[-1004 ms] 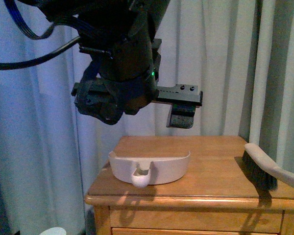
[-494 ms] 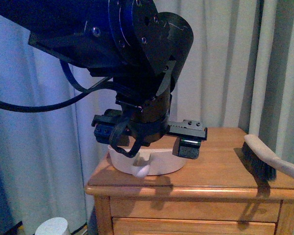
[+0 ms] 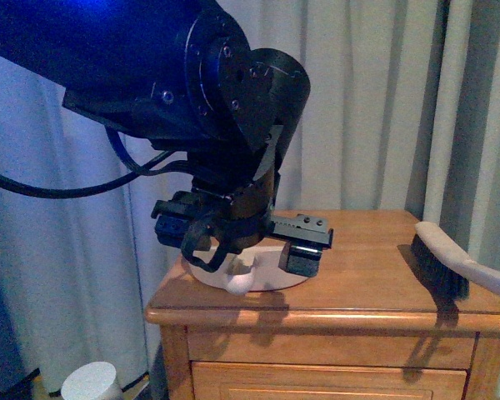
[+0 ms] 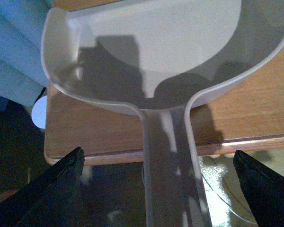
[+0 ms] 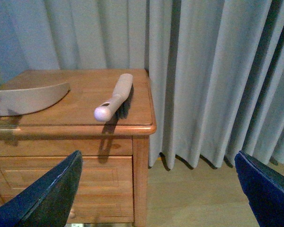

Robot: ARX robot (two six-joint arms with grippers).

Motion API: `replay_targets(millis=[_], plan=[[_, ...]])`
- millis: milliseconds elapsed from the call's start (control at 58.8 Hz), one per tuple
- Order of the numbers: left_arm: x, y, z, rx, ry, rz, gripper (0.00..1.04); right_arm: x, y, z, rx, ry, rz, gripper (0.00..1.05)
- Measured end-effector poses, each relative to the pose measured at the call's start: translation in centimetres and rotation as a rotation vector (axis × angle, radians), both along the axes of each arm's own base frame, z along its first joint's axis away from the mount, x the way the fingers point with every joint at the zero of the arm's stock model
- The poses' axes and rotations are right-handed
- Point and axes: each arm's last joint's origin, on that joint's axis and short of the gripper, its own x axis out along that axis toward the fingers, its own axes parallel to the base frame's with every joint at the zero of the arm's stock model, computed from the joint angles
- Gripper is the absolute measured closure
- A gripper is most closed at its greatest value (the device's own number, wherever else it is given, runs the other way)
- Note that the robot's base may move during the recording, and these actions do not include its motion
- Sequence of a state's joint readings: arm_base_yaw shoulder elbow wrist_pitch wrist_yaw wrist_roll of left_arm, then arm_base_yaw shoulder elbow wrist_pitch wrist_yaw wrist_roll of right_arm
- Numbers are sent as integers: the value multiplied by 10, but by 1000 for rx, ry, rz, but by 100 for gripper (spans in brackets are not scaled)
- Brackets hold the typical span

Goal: Clean up trash

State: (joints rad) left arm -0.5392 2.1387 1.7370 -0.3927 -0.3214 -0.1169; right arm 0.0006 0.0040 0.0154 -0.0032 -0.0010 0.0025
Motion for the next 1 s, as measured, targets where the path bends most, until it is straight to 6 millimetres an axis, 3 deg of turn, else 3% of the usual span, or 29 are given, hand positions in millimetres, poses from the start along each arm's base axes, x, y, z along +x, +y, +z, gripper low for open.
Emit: replay_targets(millis=[221, 494, 630, 698, 783, 885, 1004], plan=[[3, -2, -11, 3, 18, -6, 8, 0, 0, 0, 0, 0, 0, 7], [5, -2, -10, 8, 0, -15, 8, 0, 0, 0, 0, 0, 0, 7], [5, -2, -11, 11, 1, -19, 27, 0, 0, 0, 0, 0, 0, 7], [4, -2, -12, 15, 4, -21, 20, 0, 0, 0, 0, 0, 0, 7], [3, -1, -15, 18, 9, -20, 25, 0, 0, 0, 0, 0, 0, 7], [2, -1, -18, 24, 16, -22, 13, 0, 0, 0, 0, 0, 0, 7], [2, -1, -20, 25, 18, -23, 22, 0, 0, 0, 0, 0, 0, 7]])
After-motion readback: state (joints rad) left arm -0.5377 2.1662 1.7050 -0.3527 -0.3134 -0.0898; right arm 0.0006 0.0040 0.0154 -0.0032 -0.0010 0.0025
